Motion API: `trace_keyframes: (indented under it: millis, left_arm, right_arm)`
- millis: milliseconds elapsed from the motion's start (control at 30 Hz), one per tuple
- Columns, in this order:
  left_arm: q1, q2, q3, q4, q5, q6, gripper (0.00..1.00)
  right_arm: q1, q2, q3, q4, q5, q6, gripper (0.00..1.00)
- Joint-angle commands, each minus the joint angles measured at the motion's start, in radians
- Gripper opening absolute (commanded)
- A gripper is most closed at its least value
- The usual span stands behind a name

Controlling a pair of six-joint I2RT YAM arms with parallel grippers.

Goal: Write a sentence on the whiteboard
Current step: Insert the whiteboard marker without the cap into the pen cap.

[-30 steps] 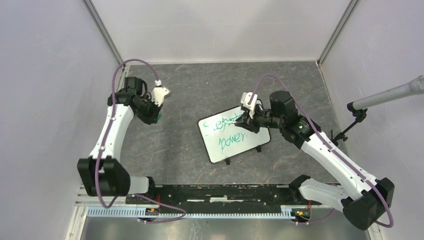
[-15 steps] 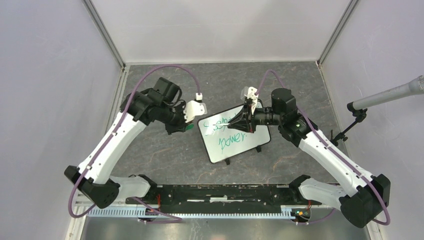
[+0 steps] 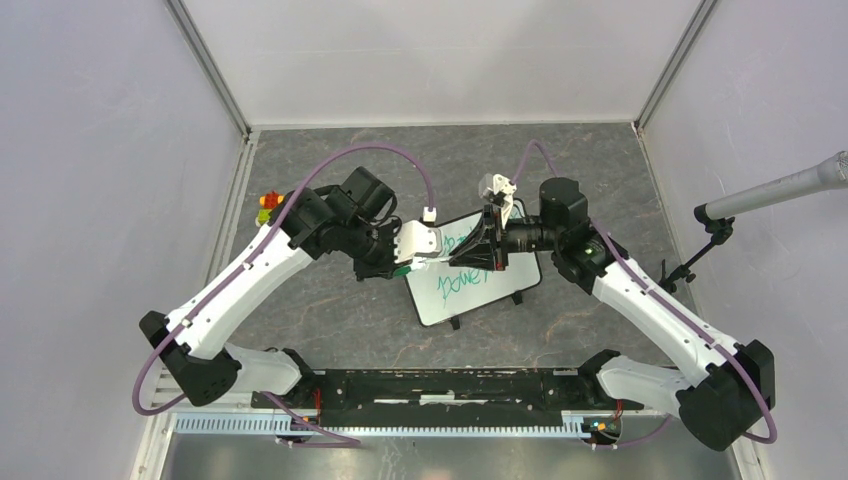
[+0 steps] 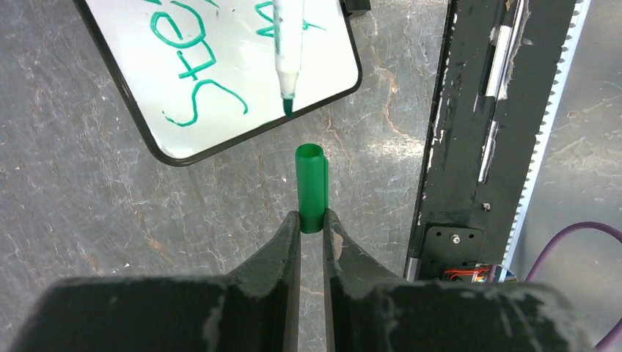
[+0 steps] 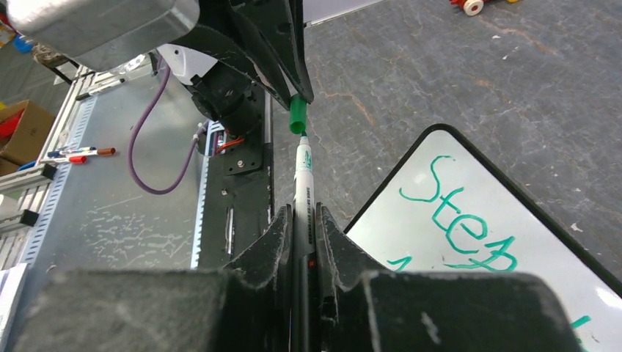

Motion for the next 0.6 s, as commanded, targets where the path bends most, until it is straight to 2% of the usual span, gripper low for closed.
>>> trace_keyframes:
  millis: [0,567]
  left_arm:
    - [-0.017,0.008,0.047,0.036,0.002,-0.047,0.03]
    - [-0.038,0.007,0.032,0.023,0.023,-0.011,0.03]
  right_arm:
    - [0.015,0.008,-0.014,0.046,-0.036,0.030,0.00]
    - [0.028,0.019,-0.004,0.020,-0.033,0.006,0.00]
